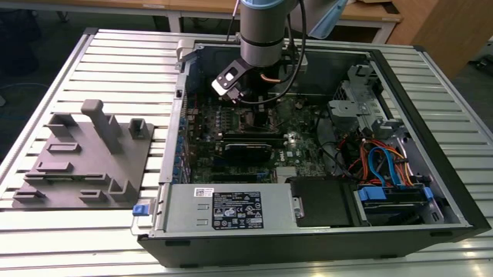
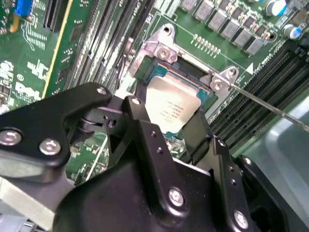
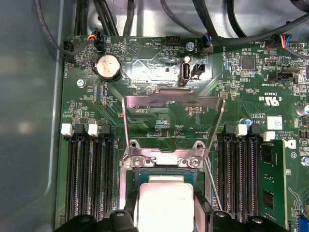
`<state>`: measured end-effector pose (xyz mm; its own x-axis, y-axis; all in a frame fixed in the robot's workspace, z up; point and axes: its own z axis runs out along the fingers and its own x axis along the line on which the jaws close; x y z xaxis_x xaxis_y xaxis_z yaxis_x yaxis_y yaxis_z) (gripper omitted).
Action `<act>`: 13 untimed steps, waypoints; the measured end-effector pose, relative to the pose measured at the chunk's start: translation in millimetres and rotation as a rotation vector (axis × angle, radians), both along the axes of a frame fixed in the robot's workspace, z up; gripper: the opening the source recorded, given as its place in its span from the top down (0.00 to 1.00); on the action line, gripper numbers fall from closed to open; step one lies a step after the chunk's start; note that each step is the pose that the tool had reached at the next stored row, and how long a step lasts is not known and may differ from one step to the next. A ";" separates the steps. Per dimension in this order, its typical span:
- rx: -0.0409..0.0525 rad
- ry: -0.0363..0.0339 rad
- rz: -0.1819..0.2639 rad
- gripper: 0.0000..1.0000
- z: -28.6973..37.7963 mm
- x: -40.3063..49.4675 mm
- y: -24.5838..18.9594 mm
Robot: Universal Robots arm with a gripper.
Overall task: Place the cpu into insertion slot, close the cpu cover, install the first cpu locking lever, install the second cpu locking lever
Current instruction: 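Place the cpu into insertion slot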
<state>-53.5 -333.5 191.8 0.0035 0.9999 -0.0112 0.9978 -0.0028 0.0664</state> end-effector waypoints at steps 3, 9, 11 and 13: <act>0.0001 0.0000 0.001 0.46 -0.1 0.5 0.0; 0.0000 0.0000 0.002 0.46 -0.1 0.5 0.0; 0.0002 0.0000 0.002 0.45 -0.1 0.5 0.0; 0.0002 0.0000 0.002 0.38 -0.1 0.6 0.0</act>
<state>-53.0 -333.5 191.6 0.0013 0.9999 -0.0110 0.9978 -0.0005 0.0664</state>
